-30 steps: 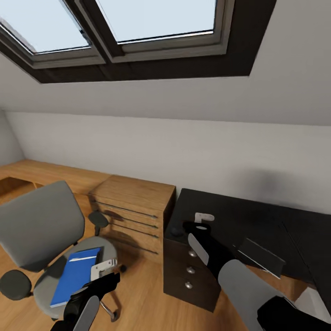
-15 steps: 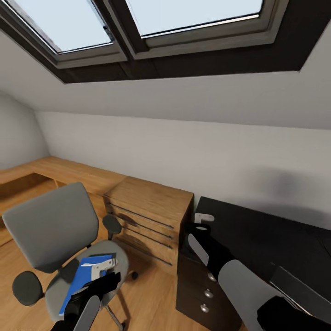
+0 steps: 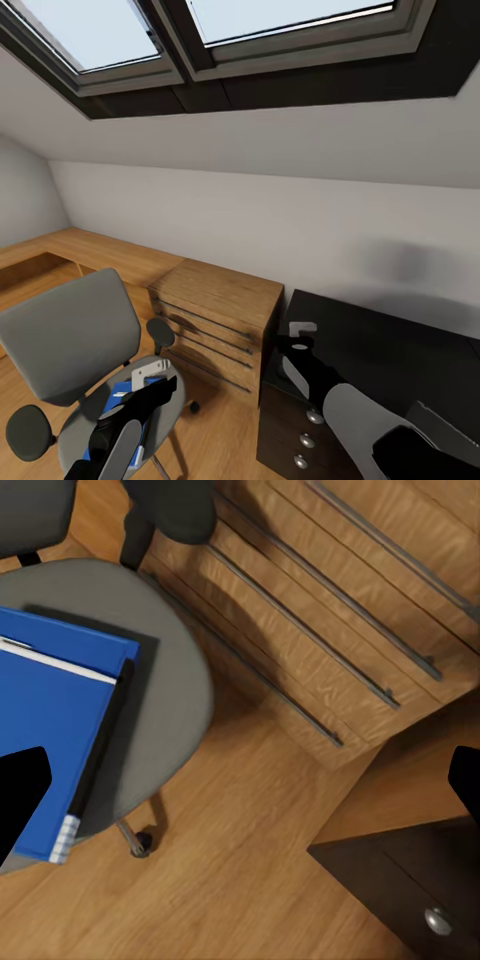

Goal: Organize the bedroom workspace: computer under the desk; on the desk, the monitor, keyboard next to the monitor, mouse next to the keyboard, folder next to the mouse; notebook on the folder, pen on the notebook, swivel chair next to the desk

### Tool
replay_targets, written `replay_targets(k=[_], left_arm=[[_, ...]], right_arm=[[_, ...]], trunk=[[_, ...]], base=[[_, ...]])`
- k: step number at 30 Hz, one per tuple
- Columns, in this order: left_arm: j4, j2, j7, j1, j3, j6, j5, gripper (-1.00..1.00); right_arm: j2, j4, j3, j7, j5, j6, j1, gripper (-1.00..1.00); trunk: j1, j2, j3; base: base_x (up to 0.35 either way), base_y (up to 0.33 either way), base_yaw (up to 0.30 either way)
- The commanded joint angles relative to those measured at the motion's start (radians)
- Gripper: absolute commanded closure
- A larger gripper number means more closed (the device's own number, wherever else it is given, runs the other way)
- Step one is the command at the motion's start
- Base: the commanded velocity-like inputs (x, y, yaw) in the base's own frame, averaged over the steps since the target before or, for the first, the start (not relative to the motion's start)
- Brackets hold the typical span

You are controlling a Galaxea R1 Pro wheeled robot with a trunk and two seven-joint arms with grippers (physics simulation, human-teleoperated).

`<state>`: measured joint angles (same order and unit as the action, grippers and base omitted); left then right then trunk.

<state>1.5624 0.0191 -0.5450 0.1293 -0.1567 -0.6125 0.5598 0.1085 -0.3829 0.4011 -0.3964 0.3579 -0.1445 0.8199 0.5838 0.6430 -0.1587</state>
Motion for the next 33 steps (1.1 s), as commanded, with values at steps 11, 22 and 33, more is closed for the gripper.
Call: replay_targets(k=[11,22,33], left_arm=[[0.004,0.001,-0.012,0.001,-0.003,-0.001,0.010,-1.00],[0.004,0.000,-0.012,0.001,-0.003,-0.001,0.011,-1.00],[0.002,-0.001,-0.012,0.001,-0.003,-0.002,0.012,-1.00]], right_arm=[[-0.029,0.026,0.008,0.024,0.004,0.030,0.002,-1.00],[-0.024,0.020,0.010,0.080,0.007,-0.019,0.002,-1.00],[-0.022,0.016,0.009,0.085,0.012,-0.056,0.002,-1.00]], trunk=[[0.043,0.079,-0.036],[0.085,0.156,-0.071],[0.127,0.233,-0.105]], base=[[0.000,0.000,0.000],[0.000,0.000,0.000],[0.000,0.000,0.000]])
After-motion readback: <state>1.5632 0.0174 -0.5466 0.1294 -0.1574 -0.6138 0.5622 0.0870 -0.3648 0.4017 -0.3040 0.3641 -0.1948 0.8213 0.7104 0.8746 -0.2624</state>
